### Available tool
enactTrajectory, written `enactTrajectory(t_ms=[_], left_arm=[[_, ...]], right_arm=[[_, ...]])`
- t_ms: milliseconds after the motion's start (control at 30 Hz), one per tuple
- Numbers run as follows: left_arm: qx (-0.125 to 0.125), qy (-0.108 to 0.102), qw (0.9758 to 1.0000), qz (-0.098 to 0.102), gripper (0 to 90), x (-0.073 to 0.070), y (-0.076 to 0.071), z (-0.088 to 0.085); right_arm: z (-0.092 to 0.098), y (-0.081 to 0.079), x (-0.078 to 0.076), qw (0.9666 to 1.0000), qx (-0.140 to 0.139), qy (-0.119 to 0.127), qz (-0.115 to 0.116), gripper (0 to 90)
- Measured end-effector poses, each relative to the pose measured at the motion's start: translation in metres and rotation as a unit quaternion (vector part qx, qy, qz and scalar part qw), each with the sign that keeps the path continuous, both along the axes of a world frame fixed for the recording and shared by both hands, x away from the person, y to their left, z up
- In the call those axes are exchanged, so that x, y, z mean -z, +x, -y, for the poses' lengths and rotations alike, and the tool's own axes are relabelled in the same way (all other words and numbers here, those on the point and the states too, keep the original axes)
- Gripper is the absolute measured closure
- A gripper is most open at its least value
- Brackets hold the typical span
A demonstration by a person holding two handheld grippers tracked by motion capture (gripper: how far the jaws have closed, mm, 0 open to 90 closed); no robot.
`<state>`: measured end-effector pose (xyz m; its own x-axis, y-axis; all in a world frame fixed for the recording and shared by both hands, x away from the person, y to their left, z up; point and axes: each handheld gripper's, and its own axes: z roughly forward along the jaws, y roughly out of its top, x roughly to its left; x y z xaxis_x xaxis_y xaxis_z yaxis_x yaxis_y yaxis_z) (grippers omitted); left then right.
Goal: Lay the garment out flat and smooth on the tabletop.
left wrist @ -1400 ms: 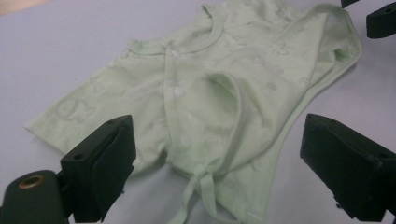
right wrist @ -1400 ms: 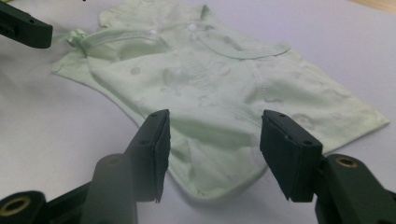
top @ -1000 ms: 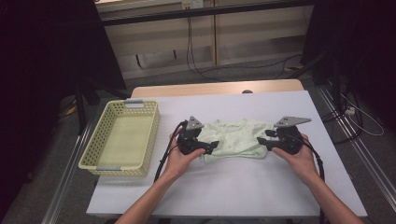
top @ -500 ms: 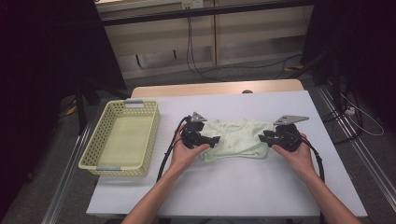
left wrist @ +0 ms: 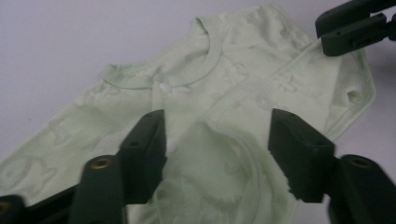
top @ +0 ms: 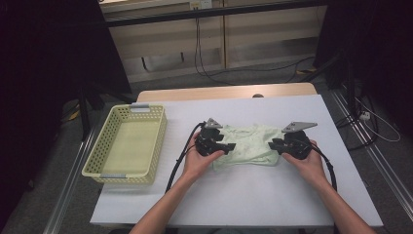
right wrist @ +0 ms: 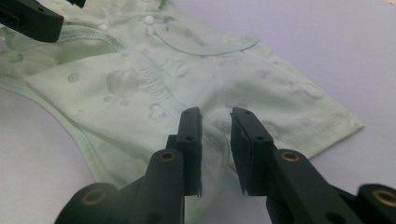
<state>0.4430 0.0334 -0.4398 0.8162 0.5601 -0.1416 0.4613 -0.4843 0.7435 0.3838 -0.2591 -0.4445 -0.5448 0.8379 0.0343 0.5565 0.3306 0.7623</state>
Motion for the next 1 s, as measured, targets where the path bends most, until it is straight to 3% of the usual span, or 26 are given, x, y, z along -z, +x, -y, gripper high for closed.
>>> enactTrajectory(t_ms=[133,300,467,733,1000], left_arm=[[0.007,-0.001,0.9999,-0.014,58.9,0.005,-0.001,0.002],[0.014,0.010,0.9997,-0.020,67.2,0.008,-0.003,0.005],[0.021,-0.008,0.9993,-0.030,88.3,0.007,-0.003,-0.003],[0.012,-0.024,0.9994,-0.024,88.8,-0.004,-0.005,-0.022],[0.023,-0.025,0.9992,-0.021,88.6,-0.008,-0.014,-0.037]], right_arm=[[0.001,0.000,0.001,1.0000,0.001,-0.001,-0.003,73.7],[0.003,0.001,0.006,0.9998,0.004,-0.002,-0.020,73.0],[0.002,-0.001,0.004,0.9998,-0.006,-0.002,-0.018,88.4],[-0.002,-0.006,-0.004,0.9999,-0.013,0.007,0.004,89.6],[-0.006,-0.016,-0.014,0.9991,-0.033,0.021,0.017,89.7]])
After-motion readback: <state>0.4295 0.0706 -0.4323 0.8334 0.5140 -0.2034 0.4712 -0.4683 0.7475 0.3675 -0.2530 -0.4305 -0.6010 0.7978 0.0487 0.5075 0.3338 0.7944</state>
